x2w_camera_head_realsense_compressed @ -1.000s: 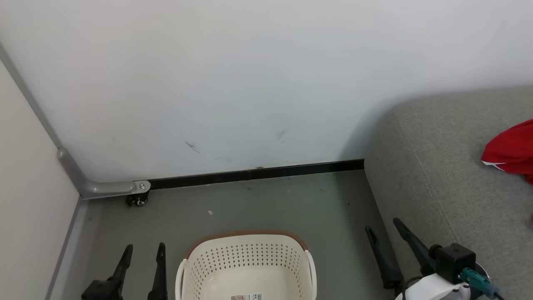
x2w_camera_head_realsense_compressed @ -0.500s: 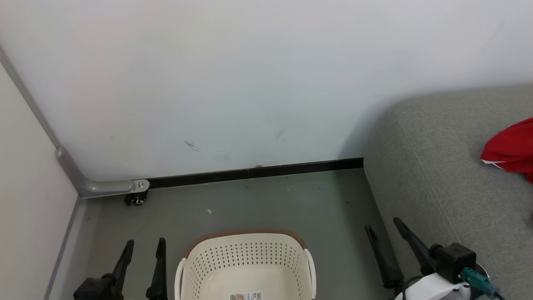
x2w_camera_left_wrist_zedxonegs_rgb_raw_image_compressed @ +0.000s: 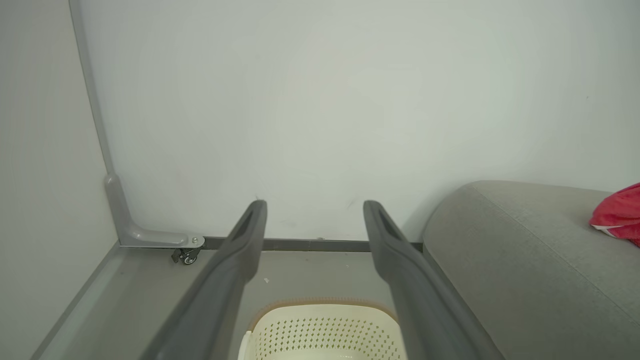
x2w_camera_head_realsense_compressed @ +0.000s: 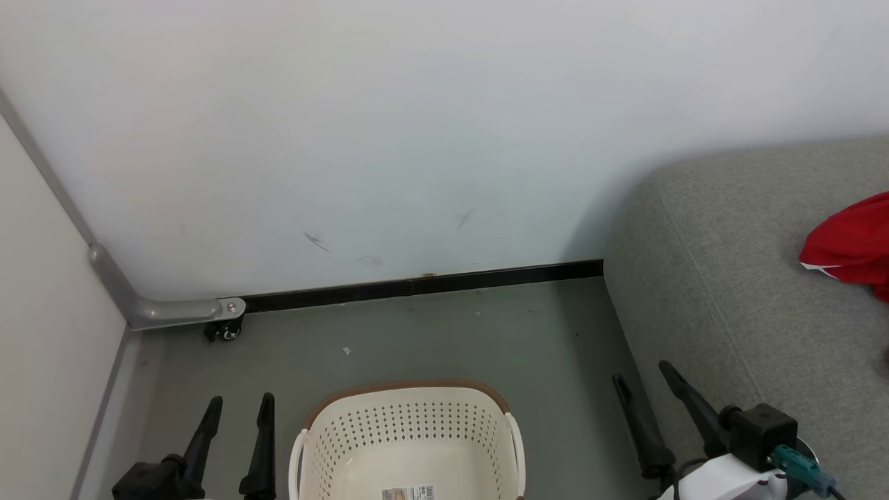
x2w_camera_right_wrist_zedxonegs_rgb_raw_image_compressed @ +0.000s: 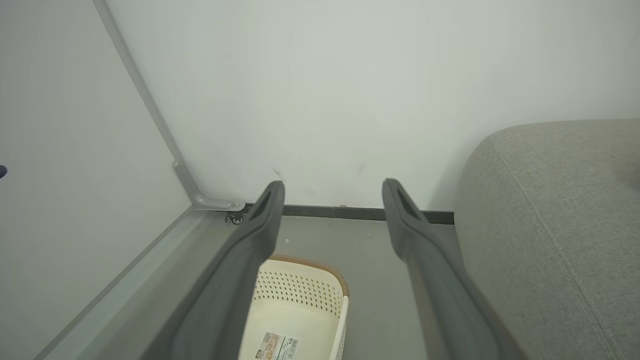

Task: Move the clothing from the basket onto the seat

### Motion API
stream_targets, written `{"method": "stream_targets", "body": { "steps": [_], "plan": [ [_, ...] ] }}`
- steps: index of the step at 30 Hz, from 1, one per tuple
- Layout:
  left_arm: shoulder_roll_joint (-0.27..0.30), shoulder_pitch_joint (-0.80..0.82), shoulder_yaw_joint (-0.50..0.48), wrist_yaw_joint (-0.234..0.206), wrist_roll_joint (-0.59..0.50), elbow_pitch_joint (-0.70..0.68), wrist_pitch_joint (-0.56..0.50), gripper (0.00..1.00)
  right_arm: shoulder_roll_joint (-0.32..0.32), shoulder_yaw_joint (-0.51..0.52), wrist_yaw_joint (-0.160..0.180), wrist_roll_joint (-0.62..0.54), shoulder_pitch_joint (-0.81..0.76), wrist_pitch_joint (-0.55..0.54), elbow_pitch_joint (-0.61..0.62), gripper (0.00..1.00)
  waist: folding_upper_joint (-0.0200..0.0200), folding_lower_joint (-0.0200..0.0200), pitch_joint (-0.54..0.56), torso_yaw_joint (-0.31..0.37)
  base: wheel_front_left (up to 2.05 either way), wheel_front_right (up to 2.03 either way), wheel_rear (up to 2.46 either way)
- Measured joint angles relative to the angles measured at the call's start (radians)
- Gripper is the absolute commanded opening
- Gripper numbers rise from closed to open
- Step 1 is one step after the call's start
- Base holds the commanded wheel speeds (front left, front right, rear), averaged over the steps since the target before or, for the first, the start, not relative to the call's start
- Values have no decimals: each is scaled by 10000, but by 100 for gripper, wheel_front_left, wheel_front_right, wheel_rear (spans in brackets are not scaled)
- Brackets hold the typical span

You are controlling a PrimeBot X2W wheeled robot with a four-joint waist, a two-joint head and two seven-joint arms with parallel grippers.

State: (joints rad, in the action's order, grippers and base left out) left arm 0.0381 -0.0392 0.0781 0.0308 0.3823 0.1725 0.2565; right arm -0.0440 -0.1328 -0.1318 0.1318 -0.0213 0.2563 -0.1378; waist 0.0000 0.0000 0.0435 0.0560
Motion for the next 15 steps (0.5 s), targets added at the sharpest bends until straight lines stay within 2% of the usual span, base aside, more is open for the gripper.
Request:
{"method": "stream_targets", "body": {
  "steps": [7, 15],
  "plan": [
    [4, -5, -167, 82, 445, -38, 0, 100, 4, 29, 0, -13, 0, 0, 2, 100, 0, 0, 6, 13, 0, 0, 0],
    [0, -108, -194, 165, 443, -42, 0, 100, 4, 27, 0, -12, 0, 0, 23, 100, 0, 0, 11, 29, 0, 0, 0]
  ]
}}
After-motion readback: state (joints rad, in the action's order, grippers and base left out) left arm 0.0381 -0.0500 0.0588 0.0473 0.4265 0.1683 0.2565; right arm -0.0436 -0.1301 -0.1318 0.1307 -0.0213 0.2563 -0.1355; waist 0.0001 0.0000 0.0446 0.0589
